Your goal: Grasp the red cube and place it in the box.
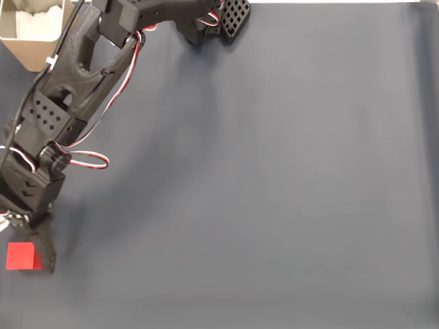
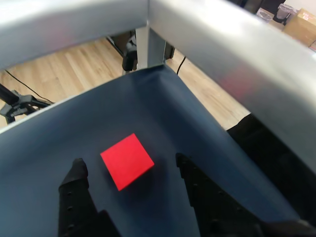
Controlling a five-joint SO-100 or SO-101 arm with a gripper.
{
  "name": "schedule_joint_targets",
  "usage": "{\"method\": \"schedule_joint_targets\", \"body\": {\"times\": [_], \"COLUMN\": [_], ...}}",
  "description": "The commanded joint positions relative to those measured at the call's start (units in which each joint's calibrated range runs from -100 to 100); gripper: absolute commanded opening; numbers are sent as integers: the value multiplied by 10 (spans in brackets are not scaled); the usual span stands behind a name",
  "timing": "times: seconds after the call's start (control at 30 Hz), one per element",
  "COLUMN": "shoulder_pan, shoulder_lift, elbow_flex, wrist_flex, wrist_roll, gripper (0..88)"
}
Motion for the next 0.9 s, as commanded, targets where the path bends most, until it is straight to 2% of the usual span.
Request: {"method": "schedule_joint_targets", "body": {"times": [0.0, 0.27, 0.87], "shoulder_pan": [5, 2, -32], "shoulder_lift": [-38, -53, -89], "elbow_flex": [-5, 55, 83], "wrist_flex": [-25, -63, -64], "wrist_roll": [3, 6, -10], "gripper": [413, 413, 414]}}
